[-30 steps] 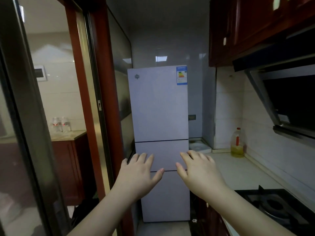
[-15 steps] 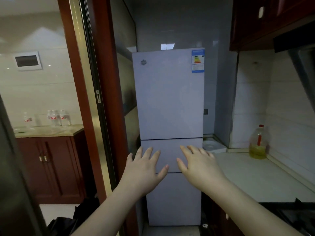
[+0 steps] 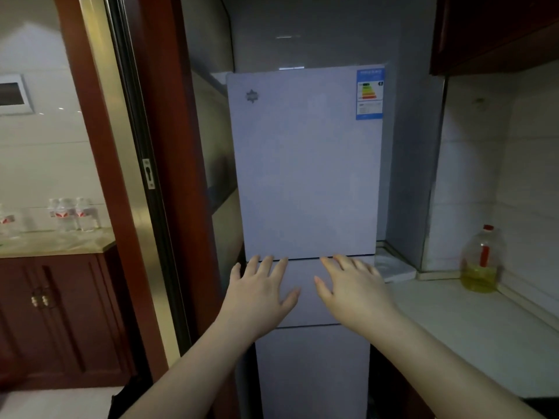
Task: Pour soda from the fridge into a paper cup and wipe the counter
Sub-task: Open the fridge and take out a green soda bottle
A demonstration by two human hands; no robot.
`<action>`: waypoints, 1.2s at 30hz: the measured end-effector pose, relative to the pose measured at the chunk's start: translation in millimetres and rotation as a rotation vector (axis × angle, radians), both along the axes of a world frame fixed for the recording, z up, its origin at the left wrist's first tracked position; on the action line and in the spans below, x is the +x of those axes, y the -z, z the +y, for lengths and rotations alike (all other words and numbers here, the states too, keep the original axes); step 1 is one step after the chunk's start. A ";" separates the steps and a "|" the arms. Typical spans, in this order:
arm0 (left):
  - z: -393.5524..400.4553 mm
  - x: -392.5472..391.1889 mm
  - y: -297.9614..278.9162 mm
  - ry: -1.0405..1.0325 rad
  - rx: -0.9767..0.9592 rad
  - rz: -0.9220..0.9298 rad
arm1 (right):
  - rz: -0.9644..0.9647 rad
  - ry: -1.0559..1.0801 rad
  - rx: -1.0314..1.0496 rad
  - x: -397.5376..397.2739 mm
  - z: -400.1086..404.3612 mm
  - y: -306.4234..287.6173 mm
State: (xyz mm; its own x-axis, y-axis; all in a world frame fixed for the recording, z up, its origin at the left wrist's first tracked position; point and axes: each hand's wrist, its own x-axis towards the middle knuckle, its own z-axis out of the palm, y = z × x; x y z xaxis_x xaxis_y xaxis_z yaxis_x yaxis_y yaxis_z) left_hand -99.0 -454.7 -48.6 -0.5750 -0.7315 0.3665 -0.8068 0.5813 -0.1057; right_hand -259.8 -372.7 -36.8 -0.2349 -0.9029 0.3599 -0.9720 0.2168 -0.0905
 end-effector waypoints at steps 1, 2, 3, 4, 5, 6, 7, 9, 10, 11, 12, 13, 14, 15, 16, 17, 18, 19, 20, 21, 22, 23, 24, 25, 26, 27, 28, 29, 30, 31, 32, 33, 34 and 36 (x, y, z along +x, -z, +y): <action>-12.0 -5.8 2.4 -0.004 0.008 0.001 | -0.003 -0.006 0.003 -6.2 -12.6 2.6; -24.3 -12.2 4.4 -0.010 0.015 0.000 | -0.007 -0.013 0.009 -13.0 -25.4 5.3; -36.9 -18.7 6.3 -0.016 0.017 -0.005 | -0.010 -0.021 0.016 -20.8 -39.1 7.8; -50.0 -25.3 7.9 -0.021 0.020 -0.014 | -0.014 -0.029 0.022 -29.1 -53.3 10.2; -63.1 -31.9 9.4 -0.029 0.027 -0.024 | -0.016 -0.039 0.027 -37.6 -67.4 12.5; -76.2 -38.7 10.6 -0.038 0.039 -0.033 | -0.015 -0.050 0.026 -46.3 -81.1 14.4; -89.6 -46.0 11.3 -0.051 0.051 -0.040 | -0.012 -0.062 0.024 -55.3 -94.9 15.6; -116.7 -60.3 10.5 -0.082 0.064 -0.051 | -0.006 -0.088 0.025 -73.3 -122.3 16.2; -130.1 -67.5 9.5 -0.096 0.061 -0.054 | -0.007 -0.102 0.028 -81.7 -135.9 16.3; -143.1 -74.5 8.2 -0.110 0.055 -0.057 | -0.009 -0.119 0.033 -90.0 -149.4 16.0; -155.6 -81.2 7.1 -0.123 0.048 -0.059 | -0.006 -0.136 0.035 -97.7 -162.4 15.6; -167.0 -87.5 6.7 -0.134 0.041 -0.058 | 0.003 -0.152 0.033 -105.4 -175.5 15.5; -177.6 -93.8 6.6 -0.145 0.036 -0.054 | 0.013 -0.167 0.027 -112.9 -188.6 15.3; -187.6 -99.8 7.1 -0.154 0.035 -0.051 | 0.018 -0.180 0.024 -120.1 -201.3 15.6; -197.3 -104.6 8.1 -0.163 0.038 -0.046 | 0.015 -0.192 0.026 -126.4 -213.6 16.5; -206.5 -108.8 10.2 -0.172 0.046 -0.041 | 0.007 -0.202 0.030 -131.8 -225.0 18.1; -215.2 -112.4 12.7 -0.182 0.056 -0.035 | -0.004 -0.209 0.033 -136.1 -235.7 20.3; -224.0 -115.5 15.6 -0.193 0.068 -0.032 | -0.012 -0.213 0.035 -139.5 -246.0 22.9; -232.8 -118.1 18.7 -0.203 0.076 -0.030 | -0.015 -0.219 0.035 -142.1 -256.1 25.6; -241.6 -120.3 21.6 -0.211 0.076 -0.030 | -0.015 -0.226 0.033 -144.3 -266.0 28.0; -250.3 -121.9 24.2 -0.218 0.073 -0.030 | -0.016 -0.233 0.031 -145.7 -275.6 30.1; -258.3 -123.1 26.7 -0.224 0.072 -0.028 | -0.017 -0.237 0.031 -146.9 -284.4 32.3; -266.2 -124.2 29.3 -0.228 0.077 -0.020 | -0.019 -0.242 0.030 -148.0 -292.9 34.4; -273.5 -124.8 31.7 -0.233 0.081 -0.009 | -0.022 -0.247 0.028 -149.0 -301.1 36.5; -280.6 -125.2 34.0 -0.238 0.084 -0.002 | -0.025 -0.251 0.026 -149.2 -309.2 38.4; -287.3 -125.3 36.2 -0.243 0.084 0.003 | -0.022 -0.251 0.027 -149.5 -316.9 40.3; -294.4 -125.1 38.5 -0.243 0.082 0.009 | -0.014 -0.249 0.027 -148.7 -324.5 41.8; -302.2 -124.6 41.0 -0.237 0.084 0.016 | -0.005 -0.248 0.023 -147.6 -331.5 42.7; -310.1 -123.8 43.7 -0.232 0.088 0.024 | 0.001 -0.250 0.018 -146.2 -338.3 43.4; -318.3 -122.6 46.6 -0.228 0.095 0.035 | 0.003 -0.257 0.015 -144.8 -344.7 43.8; -327.4 -120.9 49.5 -0.223 0.104 0.046 | -0.001 -0.268 0.018 -143.3 -351.2 43.6; -337.0 -119.1 52.1 -0.220 0.118 0.059 | -0.009 -0.280 0.021 -141.7 -357.5 42.8; -346.6 -117.4 54.4 -0.219 0.137 0.073 | -0.014 -0.287 0.021 -140.1 -363.9 42.1; -364.6 -115.7 58.1 -0.221 0.165 0.128 | -0.009 -0.287 0.016 -136.4 -378.1 40.7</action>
State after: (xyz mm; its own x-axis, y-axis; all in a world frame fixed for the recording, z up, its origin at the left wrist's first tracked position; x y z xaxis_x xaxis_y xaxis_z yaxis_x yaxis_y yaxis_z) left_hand -214.7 -819.3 -106.7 -0.3517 -0.8895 0.2918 -0.9165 0.3906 0.0861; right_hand -396.2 -750.8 -77.5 0.0278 -0.9384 0.3446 -0.9929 -0.0657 -0.0987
